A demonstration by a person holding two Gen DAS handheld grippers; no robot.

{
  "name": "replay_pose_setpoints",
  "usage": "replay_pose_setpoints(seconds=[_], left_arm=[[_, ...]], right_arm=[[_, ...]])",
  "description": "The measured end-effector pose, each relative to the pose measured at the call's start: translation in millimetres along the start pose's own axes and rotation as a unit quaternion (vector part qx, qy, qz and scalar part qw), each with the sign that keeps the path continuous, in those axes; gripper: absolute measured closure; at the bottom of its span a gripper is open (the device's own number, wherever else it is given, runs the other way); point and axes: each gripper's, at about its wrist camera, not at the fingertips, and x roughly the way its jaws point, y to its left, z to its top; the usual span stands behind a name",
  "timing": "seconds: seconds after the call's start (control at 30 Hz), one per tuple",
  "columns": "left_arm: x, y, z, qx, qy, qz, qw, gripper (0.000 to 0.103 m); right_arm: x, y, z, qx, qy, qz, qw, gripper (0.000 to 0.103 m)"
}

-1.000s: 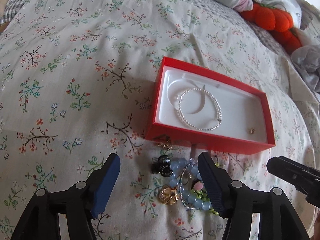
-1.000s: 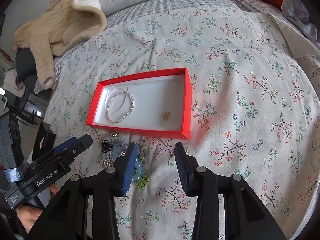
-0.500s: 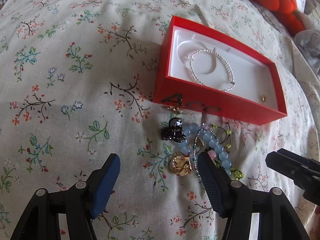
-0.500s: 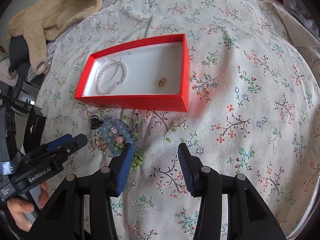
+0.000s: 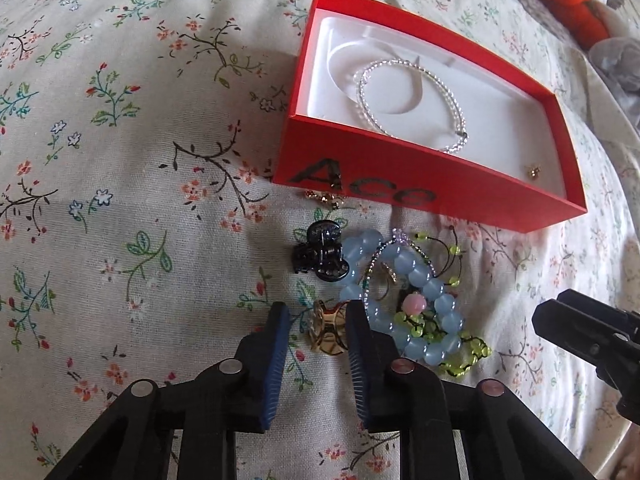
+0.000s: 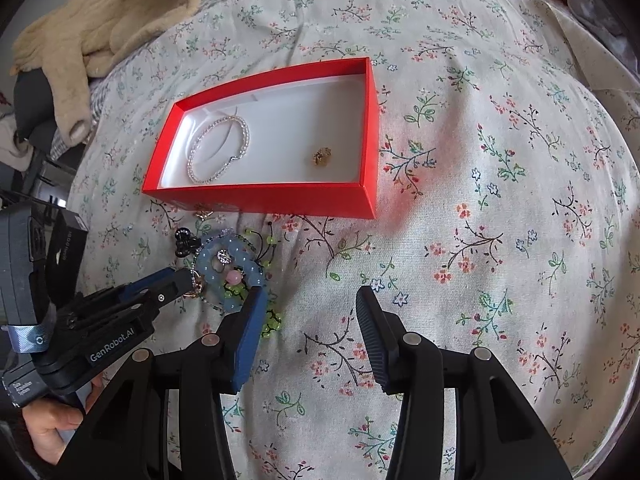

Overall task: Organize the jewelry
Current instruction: 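Grasp the gold ring from the pile with the left tool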

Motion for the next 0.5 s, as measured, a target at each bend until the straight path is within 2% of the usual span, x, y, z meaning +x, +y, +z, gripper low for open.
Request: replay_pose_setpoints(seconds=[0.07,0.1,0.4,0.5], left_arm=[[1.9,-2.2,0.7,0.000,-0.001,-0.003,1.0000,0.086],[2.7,-4.1,1.2,-0.001,-0.002,-0.005,1.0000,0.091],[-8.3,-1.2,-0.6,0.004,-0.018,0.006,0.9998,0.091],[-12.9,4.2,-0.6,-0.001,-0.022,0.006,0.9997,0.091]], right_arm=[[0.7,-0.1,-0.6,0.000,0.002,-0.001,1.000,0.054],[1.2,-0.4,-0.8,0.000,0.003,-0.001,1.000,0.054],[8.2,0.5,-2.2,0.001,0.014,-0.004,1.000,0.054],[15.4,5.2,-3.6,-0.004,0.031,0.000,1.000,0.054]])
